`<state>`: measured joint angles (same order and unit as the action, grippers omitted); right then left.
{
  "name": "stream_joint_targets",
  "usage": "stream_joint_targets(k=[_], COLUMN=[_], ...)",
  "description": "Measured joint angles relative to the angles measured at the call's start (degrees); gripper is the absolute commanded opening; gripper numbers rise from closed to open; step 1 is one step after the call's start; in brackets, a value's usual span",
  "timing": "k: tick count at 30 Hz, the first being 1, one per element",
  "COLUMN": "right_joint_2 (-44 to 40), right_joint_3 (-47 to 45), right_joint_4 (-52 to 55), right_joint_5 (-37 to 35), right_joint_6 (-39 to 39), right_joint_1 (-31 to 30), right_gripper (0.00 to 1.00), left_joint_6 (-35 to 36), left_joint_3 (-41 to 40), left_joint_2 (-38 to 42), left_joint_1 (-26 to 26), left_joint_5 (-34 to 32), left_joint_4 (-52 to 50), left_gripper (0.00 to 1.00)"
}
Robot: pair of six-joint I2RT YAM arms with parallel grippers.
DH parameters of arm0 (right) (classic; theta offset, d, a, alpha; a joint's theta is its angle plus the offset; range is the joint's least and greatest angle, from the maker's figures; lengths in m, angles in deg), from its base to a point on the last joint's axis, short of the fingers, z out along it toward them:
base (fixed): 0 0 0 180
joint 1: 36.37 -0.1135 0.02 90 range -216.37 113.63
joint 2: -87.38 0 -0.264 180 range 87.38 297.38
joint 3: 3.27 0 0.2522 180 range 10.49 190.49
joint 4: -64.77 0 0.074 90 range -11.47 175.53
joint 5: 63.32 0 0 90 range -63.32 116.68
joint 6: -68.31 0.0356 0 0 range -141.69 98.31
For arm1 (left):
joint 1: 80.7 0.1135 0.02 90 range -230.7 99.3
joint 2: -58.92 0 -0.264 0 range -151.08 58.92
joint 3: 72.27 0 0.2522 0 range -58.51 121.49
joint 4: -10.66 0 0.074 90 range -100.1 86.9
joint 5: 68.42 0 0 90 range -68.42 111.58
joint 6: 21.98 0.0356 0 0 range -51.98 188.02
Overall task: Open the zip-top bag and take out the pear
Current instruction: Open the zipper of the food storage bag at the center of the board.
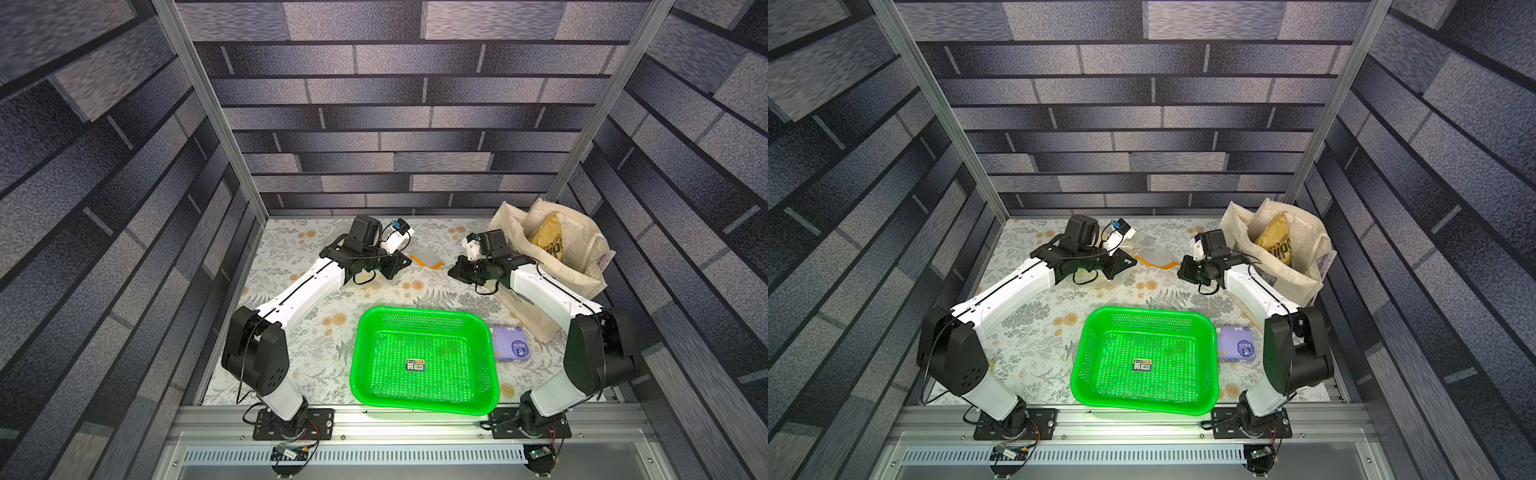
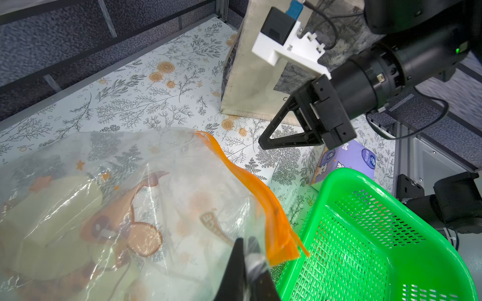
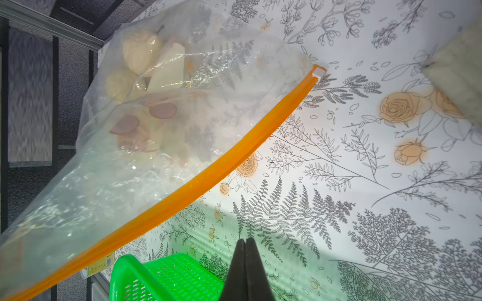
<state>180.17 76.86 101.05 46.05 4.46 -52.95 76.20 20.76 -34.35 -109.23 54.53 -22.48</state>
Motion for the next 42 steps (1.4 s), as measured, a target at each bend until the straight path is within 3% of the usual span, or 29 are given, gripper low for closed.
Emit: stream_joint_targets(k=[22, 42], right_joint_2=[15.1, 16.41], right_joint_3=[6.43, 6.03], right_joint_4=[-10.43, -12.74], right_joint_5=[-4.02, -8.09], right_joint_6=[6.45, 10.01], right_joint_1=[0.0, 0.0], right_gripper=[0.0, 0.0], left_joint_6=[0.44, 0.44], left_joint_3=[-0.63, -0.63], left_joint_2=[0.0, 0.0], left_joint_1=[0.0, 0.0], left_joint_5=[0.0, 0.0], left_joint_4=[-0.42, -1.22], left_gripper=[0.08, 0.08])
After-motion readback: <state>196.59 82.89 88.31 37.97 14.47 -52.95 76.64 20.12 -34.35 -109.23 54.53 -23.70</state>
